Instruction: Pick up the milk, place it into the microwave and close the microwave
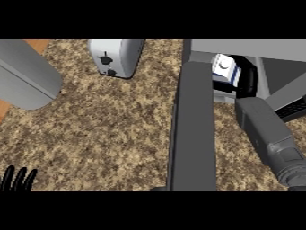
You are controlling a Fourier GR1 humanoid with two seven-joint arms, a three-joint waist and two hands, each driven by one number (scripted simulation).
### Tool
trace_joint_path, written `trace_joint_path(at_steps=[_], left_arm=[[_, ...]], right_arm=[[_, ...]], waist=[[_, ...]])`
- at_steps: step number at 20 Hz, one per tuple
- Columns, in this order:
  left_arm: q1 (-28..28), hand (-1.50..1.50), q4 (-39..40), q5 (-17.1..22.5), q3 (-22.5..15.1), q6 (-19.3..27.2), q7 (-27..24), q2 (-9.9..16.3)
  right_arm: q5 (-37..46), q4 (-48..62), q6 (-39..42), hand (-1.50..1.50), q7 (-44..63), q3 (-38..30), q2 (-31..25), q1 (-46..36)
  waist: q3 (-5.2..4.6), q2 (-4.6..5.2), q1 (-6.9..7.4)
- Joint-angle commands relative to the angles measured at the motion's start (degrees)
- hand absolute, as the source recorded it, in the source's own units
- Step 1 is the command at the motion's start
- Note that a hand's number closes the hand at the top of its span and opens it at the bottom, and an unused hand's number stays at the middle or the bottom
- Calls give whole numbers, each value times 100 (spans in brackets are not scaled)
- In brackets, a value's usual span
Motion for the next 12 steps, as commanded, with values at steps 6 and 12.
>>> trace_joint_path(at_steps=[6,12], left_arm=[[-130,-150,86,-41,-19,-26,67,49],[-364,-150,349,19,112,-83,-18,104]], right_arm=[[157,125,-1447,150,-138,-103,-168,-283],[185,159,-1644,150,-143,-182,-186,-267]], waist=[[-6,80,144],[-7,102,122]])
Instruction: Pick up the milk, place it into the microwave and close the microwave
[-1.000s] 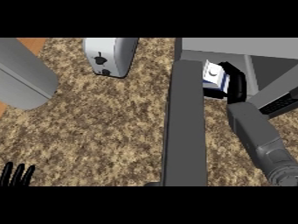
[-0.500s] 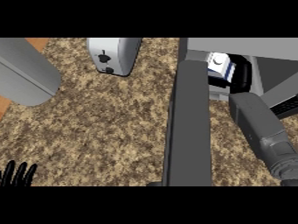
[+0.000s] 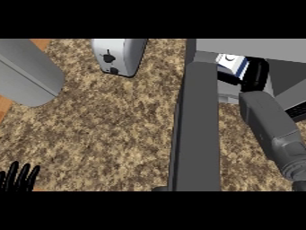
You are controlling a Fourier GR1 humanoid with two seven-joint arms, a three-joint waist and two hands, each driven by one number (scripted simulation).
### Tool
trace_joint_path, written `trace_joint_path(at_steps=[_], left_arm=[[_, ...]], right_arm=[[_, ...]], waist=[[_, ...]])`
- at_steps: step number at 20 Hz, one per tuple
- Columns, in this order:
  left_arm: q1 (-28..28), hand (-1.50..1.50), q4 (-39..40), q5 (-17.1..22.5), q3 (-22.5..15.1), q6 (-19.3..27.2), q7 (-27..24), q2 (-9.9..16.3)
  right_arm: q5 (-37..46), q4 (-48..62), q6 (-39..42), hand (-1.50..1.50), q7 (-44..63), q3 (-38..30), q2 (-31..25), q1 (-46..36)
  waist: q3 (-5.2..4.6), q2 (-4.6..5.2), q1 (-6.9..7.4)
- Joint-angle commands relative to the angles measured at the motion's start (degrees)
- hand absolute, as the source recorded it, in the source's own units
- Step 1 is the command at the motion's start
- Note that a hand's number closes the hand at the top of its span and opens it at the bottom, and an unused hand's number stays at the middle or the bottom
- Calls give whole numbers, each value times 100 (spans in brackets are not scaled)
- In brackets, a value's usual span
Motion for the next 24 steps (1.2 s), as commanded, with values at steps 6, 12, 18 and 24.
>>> trace_joint_path(at_steps=[6,12,18,24], left_arm=[[-262,-150,5,-39,42,-32,29,112],[-363,-150,264,-143,-5,-23,9,79],[-516,-150,218,-205,-57,53,78,49],[-654,-150,265,-192,68,115,31,59]], right_arm=[[617,897,-1979,-150,1388,425,-478,478],[1226,845,-995,-150,1531,1055,-174,147],[1370,883,-465,-150,1478,1201,133,-117],[1356,849,-27,-150,1430,1189,391,-210]], waist=[[-71,172,154],[-2,60,309],[16,59,259],[16,52,206]])
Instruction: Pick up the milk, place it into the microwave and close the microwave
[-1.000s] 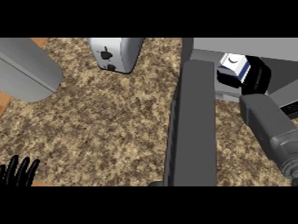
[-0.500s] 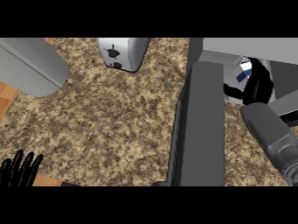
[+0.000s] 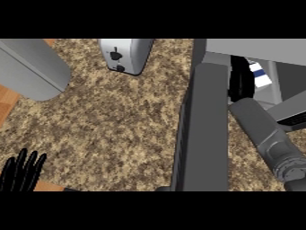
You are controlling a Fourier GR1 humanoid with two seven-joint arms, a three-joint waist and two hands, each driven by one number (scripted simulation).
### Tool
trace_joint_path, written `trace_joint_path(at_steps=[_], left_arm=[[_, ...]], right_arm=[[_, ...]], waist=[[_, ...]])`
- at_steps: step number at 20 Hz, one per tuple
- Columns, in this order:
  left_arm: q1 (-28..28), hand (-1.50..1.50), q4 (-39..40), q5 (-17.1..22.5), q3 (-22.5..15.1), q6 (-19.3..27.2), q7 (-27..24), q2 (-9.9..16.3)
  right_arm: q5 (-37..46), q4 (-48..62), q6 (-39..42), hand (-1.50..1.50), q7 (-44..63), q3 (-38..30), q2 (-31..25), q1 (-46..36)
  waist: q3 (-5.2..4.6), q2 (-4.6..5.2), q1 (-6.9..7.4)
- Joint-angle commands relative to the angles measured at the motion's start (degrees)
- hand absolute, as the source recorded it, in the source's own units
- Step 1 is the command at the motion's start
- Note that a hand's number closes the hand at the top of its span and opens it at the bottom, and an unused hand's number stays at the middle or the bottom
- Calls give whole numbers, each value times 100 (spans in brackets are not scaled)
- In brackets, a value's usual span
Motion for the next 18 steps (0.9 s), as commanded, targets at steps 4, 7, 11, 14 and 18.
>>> trace_joint_path(at_steps=[4,7,11,14,18], left_arm=[[56,-150,70,-35,20,-91,-92,47],[-87,-150,8,-109,-10,16,-69,-9],[174,-150,-158,15,54,-59,-81,27],[225,-150,135,-53,62,-149,-285,0],[89,-150,24,79,143,-83,-20,78]], right_arm=[[-185,-190,661,-150,-69,-182,317,-116],[-465,-506,1063,-150,-448,-454,377,15],[-798,-679,1438,-150,-839,-777,478,314],[-1048,-795,1966,-150,-1117,-1013,499,425],[-1229,-784,2726,-150,-1580,-1180,478,770]], waist=[[6,-47,-71],[19,-60,-244],[14,-125,-314],[-1,-141,-372],[-8,-199,-581]])
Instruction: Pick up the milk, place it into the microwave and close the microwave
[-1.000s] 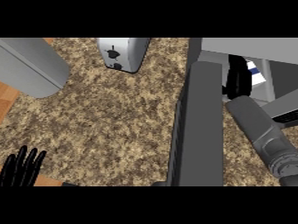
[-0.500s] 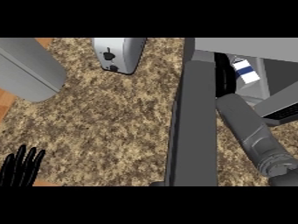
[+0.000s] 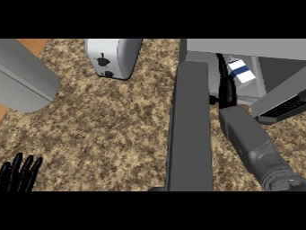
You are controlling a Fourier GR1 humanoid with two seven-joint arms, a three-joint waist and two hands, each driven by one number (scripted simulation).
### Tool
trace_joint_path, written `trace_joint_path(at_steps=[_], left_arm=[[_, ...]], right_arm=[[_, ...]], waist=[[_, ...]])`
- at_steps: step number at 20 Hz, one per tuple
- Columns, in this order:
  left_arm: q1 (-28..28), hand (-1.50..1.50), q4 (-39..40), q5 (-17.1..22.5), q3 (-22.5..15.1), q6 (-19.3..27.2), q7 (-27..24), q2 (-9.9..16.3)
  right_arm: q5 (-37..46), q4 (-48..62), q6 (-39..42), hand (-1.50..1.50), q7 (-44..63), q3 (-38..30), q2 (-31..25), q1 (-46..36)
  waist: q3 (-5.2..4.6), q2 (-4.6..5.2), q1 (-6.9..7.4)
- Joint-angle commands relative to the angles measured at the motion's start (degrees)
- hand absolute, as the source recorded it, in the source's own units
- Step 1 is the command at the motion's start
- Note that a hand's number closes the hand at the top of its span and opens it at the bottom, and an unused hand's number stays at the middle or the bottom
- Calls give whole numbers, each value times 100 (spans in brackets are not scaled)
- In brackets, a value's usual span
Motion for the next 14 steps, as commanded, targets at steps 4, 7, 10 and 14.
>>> trace_joint_path(at_steps=[4,7,10,14], left_arm=[[325,-150,-148,171,92,-123,26,50],[179,-150,-343,96,85,65,166,-1],[14,-150,-220,101,50,143,346,-40],[837,-150,-557,-328,-406,58,59,-351]], right_arm=[[-289,13,908,-150,-973,-281,230,772],[-334,52,1077,-150,-1158,-353,195,898],[-421,-48,1221,-150,-1339,-451,254,898],[-430,-88,1489,-150,-1913,-447,442,1485]], waist=[[-17,-119,-218],[-16,-121,-266],[-21,-146,-349],[-26,-205,-391]])
